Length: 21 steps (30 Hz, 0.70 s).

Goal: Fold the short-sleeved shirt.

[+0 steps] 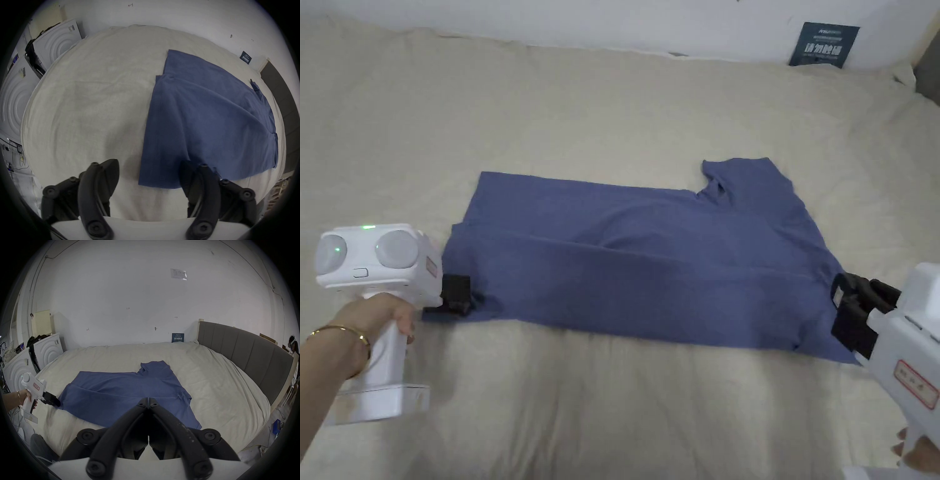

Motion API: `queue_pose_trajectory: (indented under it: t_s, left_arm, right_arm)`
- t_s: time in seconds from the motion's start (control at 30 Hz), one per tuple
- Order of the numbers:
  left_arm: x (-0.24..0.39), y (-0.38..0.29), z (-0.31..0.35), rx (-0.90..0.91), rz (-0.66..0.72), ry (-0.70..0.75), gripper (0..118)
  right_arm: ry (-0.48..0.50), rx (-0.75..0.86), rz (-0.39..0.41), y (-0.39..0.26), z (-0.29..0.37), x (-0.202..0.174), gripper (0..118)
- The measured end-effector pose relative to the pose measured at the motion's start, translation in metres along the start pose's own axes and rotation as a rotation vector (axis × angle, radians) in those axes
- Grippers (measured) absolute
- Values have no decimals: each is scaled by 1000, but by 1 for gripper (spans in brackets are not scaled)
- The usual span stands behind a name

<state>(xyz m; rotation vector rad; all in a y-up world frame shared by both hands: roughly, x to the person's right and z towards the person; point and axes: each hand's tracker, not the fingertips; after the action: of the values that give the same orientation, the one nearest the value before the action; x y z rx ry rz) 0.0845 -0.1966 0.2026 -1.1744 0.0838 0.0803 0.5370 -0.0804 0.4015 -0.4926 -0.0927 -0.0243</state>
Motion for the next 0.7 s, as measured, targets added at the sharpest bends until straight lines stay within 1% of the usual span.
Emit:
queue_pose_trajectory:
  t_s: [0.1,0.13,0.17,0.2,0.33,0.43,0.47,0.5,0.53,0.57,0.6,0.63,0.67,0.7]
  left_arm:
    - [7,1,-1,-10,6,-9,52]
    - [10,1,0,-5,-12,0,39]
    - [14,1,2,1,-50,-1,17]
    - [17,1,3,4,-85,9,10]
    - [20,4,8,-10,-92,15,8]
    - [15,6,26,24,-106,-3,8]
    - [14,7,34,50,-116,-17,8]
    - [13,8,41,76,-118,-30,8]
    - [12,10,48,91,-113,-32,8]
    - [12,11,54,103,-103,-45,8]
    - [12,12,59,109,-94,-57,8]
    - [12,12,62,116,-92,-65,8]
    - [12,12,65,119,-96,-68,8]
    - [13,12,67,120,-99,-68,8]
  right_arm:
    - [-10,-9,4,-2,-1,5,1]
    - [-13,-14,3,-2,-2,7,1]
    - [-18,-20,-1,-3,-2,10,1]
    - [-22,-23,-4,-3,-2,14,1]
    - [-36,-42,-17,3,-6,28,2]
    - [-76,-103,55,17,-17,42,2]
    - [-76,-138,59,23,-25,51,2]
    - [-88,-189,55,29,-37,60,5]
    - [-84,-232,47,33,-48,68,15]
    - [-89,-301,43,37,-63,79,38]
    - [-83,-363,29,36,-78,89,73]
    - [-74,-407,13,35,-91,97,90]
    - [-82,-465,-9,32,-104,105,98]
    - [-100,-500,-36,28,-117,112,100]
